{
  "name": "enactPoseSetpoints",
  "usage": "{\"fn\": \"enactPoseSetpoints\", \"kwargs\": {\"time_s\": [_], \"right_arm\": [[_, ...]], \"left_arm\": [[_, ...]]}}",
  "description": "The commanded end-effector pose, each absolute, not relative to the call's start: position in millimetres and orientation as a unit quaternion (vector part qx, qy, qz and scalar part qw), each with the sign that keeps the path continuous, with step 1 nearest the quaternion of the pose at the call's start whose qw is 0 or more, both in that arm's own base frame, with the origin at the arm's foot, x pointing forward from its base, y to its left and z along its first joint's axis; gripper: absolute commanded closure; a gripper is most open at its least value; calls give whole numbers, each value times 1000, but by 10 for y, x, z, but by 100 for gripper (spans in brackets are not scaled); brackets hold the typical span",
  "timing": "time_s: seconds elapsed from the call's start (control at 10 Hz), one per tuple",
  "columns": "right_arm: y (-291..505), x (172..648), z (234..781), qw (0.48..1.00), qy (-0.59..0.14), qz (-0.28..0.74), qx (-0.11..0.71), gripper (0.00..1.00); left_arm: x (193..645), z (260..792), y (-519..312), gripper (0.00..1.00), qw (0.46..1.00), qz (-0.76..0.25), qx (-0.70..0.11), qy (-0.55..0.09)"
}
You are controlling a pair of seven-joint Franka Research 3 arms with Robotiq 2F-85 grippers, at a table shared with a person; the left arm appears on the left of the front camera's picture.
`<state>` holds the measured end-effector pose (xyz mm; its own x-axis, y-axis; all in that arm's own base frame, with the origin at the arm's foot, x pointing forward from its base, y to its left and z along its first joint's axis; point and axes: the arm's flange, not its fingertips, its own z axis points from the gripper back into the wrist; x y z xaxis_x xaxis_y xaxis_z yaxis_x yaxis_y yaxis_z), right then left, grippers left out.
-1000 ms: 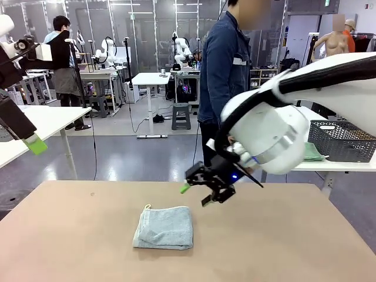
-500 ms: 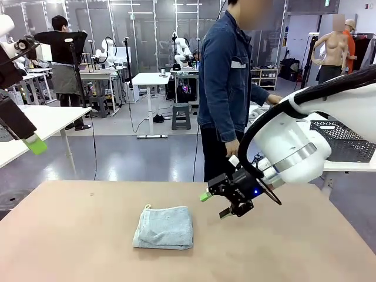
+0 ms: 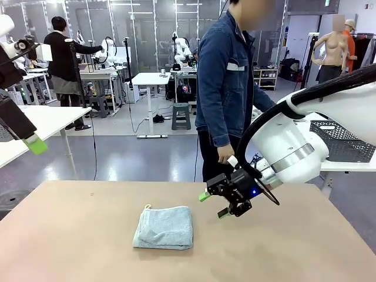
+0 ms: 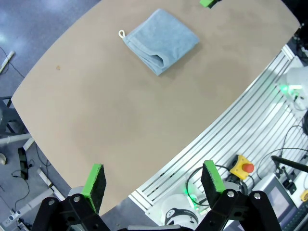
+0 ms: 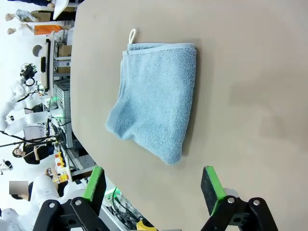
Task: Fold the towels and place them in the basket.
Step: Place the folded Towel with hook on the right side of the table.
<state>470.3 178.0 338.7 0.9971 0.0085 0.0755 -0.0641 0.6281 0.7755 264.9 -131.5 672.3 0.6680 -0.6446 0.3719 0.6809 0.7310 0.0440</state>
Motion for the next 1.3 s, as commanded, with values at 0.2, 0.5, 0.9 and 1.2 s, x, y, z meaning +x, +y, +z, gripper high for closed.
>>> {"fn": "enactPoseSetpoints", "kwargs": {"time_s": [0.2, 0.5, 0.9, 1.2], "right_arm": [[1821, 4813, 3371, 896, -25, 21, 442, 0], [1976, 4982, 3218, 886, -11, 17, 462, 0], [2143, 5119, 2964, 887, 15, 17, 461, 0], [2270, 5210, 2799, 888, 20, 10, 460, 0]], "left_arm": [[2644, 6725, -1304, 0, 909, -372, -49, -181], [2644, 6725, -1304, 0, 909, -372, -49, -181], [2644, 6725, -1304, 0, 909, -372, -49, -181], [2644, 6725, -1304, 0, 909, -372, -49, -181]]}}
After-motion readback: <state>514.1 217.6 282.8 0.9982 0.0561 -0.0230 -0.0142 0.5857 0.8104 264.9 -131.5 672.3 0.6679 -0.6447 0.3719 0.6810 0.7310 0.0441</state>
